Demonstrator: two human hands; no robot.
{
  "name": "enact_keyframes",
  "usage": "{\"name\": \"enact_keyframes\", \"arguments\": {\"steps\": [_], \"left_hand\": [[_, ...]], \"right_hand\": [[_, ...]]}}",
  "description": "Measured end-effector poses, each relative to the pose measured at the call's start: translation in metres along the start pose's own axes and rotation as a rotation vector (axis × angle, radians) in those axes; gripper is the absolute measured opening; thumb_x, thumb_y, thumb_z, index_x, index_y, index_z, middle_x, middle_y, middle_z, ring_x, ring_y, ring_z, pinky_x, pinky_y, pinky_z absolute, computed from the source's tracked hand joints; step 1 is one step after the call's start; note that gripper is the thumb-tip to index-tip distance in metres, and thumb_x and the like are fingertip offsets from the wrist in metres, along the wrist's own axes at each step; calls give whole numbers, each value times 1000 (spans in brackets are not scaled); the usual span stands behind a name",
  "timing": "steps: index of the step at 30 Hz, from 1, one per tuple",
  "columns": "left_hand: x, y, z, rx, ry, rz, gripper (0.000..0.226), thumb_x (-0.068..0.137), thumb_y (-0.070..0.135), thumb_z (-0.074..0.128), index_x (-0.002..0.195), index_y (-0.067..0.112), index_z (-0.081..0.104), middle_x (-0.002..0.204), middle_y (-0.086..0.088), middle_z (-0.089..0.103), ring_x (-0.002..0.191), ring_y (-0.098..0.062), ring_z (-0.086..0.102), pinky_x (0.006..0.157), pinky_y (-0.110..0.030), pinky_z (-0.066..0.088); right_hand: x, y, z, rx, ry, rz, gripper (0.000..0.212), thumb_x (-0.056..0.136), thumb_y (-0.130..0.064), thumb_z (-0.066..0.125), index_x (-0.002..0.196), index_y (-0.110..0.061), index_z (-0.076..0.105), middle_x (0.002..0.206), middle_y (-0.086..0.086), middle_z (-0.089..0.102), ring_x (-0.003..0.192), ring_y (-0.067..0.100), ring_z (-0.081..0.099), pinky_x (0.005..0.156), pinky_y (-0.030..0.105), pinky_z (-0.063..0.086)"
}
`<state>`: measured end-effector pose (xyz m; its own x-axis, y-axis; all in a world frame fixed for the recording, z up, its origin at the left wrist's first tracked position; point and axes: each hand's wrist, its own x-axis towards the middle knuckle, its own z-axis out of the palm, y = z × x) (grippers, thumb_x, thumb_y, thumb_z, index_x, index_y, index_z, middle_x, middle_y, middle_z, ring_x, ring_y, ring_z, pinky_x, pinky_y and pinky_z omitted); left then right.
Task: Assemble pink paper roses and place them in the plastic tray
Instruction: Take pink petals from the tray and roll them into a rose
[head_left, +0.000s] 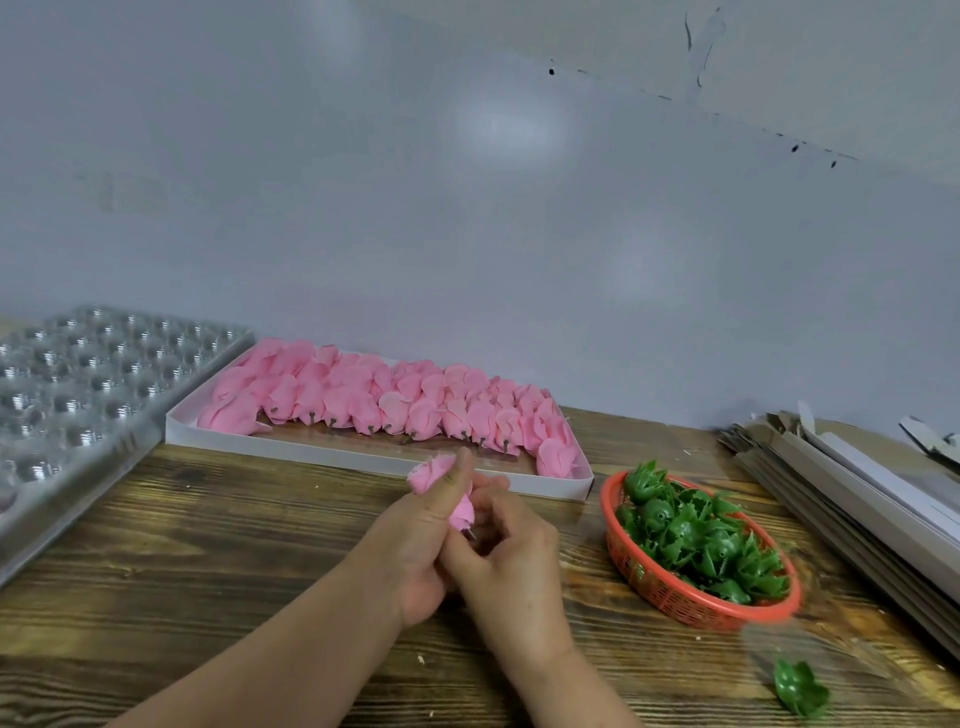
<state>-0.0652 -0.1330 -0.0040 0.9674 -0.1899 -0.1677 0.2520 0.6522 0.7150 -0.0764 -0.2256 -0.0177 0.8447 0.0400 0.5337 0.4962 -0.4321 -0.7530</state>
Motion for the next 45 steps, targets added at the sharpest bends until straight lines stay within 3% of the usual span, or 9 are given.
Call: {"name": "enact_keyframes", "arguments": {"steps": [2, 5, 12, 15, 19, 24, 38, 42, 45], "left_hand": [[-1, 1, 0, 59, -24, -23, 60, 67, 44, 67, 108, 1, 69, 104, -14, 69, 92, -27, 66, 90, -44, 52], [-3, 2, -1, 130, -73, -33, 52, 65, 48, 65, 97, 7, 74, 107, -13, 69, 98, -30, 56, 86, -43, 46], [-5, 5, -6, 269, -151, -53, 71, 61, 55, 63, 114, 8, 67, 45, 6, 49, 42, -8, 31, 50, -24, 21], [-3, 4, -8, 265, -174, -43, 65, 60, 56, 65, 107, 13, 74, 50, 1, 47, 43, -8, 31, 48, -24, 21], [-5, 4, -6, 261, -162, 12, 66, 57, 61, 66, 106, 16, 72, 99, 1, 71, 43, -7, 33, 48, -22, 22], [-6, 4, -6, 303, -188, -25, 68, 68, 54, 60, 115, 5, 67, 46, 8, 48, 43, -5, 31, 46, -21, 24], [-2, 3, -8, 305, -121, -3, 56, 62, 52, 69, 100, 11, 77, 64, -10, 49, 37, -12, 32, 44, -22, 27], [4, 3, -11, 156, -91, -18, 50, 73, 40, 66, 100, -2, 69, 89, -17, 72, 74, -26, 67, 74, -41, 54], [4, 1, -9, 159, -38, 32, 31, 73, 36, 65, 79, 6, 61, 103, -10, 74, 99, -21, 70, 102, -47, 42]], "right_hand": [[2, 0, -1, 181, -29, 98, 24, 66, -29, 67, 74, -6, 64, 54, -5, 50, 52, 8, 42, 52, 30, 38], [5, 0, -4, 382, -78, 234, 27, 66, -19, 66, 64, 5, 56, 53, 12, 49, 52, 17, 43, 51, 30, 39], [7, -4, -10, 754, -271, 498, 20, 66, -12, 73, 57, -10, 56, 47, 6, 52, 40, 14, 41, 42, 23, 38], [7, -5, -11, 820, -288, 538, 15, 71, -16, 65, 57, -14, 62, 48, 4, 51, 40, 12, 41, 41, 22, 39], [7, -4, -10, 814, -267, 527, 21, 79, -7, 61, 59, -12, 60, 48, 3, 50, 40, 11, 42, 41, 22, 39], [7, -4, -11, 783, -262, 499, 22, 82, -4, 62, 60, -9, 59, 49, 5, 52, 41, 12, 42, 42, 21, 40], [7, -4, -15, 792, -367, 531, 15, 76, -11, 65, 62, -11, 60, 52, 7, 56, 40, 12, 47, 43, 22, 44], [17, -3, -34, 431, -348, 450, 13, 82, -9, 69, 70, -6, 66, 54, 4, 62, 40, 9, 50, 38, 17, 38], [29, 4, -58, 40, -109, 325, 8, 79, -10, 72, 73, -9, 67, 60, 0, 62, 53, 11, 54, 51, 23, 44]]}}
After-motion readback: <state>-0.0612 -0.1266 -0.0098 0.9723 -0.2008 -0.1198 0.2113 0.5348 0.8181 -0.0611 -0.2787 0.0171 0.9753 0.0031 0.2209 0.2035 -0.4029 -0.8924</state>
